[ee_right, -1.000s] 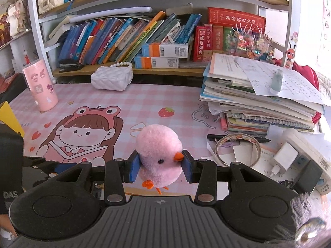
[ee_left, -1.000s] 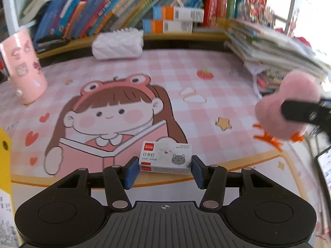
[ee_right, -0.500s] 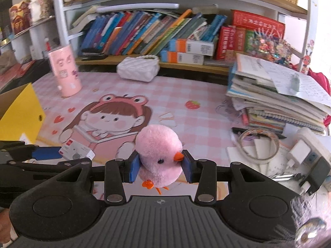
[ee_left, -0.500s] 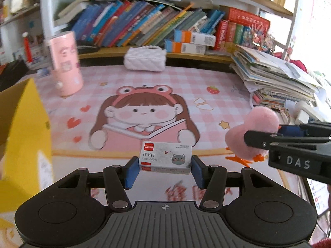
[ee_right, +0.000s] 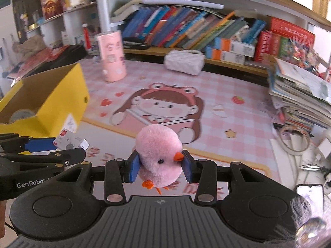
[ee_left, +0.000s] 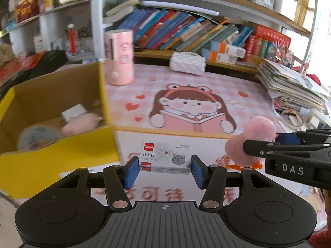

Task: Organize objects
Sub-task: 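Carry the pink chick and white box with both tools over the yellow box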

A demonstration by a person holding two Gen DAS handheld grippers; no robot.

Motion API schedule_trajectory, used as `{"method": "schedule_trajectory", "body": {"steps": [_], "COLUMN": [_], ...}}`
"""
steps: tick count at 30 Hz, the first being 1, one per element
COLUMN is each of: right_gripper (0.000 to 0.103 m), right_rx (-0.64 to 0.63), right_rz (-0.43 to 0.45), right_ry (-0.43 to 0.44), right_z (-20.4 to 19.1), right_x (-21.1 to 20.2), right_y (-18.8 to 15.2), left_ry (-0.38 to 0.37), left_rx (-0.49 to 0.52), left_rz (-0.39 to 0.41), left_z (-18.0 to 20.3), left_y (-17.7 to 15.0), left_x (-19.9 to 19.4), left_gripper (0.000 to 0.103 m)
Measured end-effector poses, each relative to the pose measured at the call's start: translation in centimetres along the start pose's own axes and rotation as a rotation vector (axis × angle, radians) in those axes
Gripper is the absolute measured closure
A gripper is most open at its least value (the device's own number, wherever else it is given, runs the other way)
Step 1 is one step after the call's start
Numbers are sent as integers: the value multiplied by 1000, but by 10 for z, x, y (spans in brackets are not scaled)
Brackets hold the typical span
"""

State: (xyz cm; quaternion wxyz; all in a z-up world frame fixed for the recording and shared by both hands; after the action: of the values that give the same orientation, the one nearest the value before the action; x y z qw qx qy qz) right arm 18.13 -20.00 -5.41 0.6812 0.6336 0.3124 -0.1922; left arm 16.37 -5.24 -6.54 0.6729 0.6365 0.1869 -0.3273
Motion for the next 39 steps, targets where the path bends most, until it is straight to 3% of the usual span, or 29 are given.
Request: {"method": "schedule_trajectory", "body": {"steps": [29, 39], "right_gripper": [64, 64], "right_rx": [-116, -163], "right_rz": [-4, 55], "right_ry": [138, 151], "right_z": [-189, -223], "right_x": [-66, -82], "right_y": [-60, -52], "left_ry": [116, 164], "left_rx": [-97, -108], "left_rz": [43, 117], "left_z": [-129, -155], "left_y": [-87, -74], "left_x": [-133, -156], "left_gripper": [51, 51]}}
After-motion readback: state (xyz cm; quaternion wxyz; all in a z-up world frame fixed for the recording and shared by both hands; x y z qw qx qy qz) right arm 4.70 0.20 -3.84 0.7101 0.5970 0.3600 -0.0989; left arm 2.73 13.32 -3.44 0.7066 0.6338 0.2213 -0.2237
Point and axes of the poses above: each gripper's, at about its wrist camera, not at the fingertips, and x roughly the way its jaws point, z to its right, y to its top, the point moved 10 cm from there along x, roughly the way its jaws point, and after that the axes turned 5 degrees about -y, right-handed, at the moved point
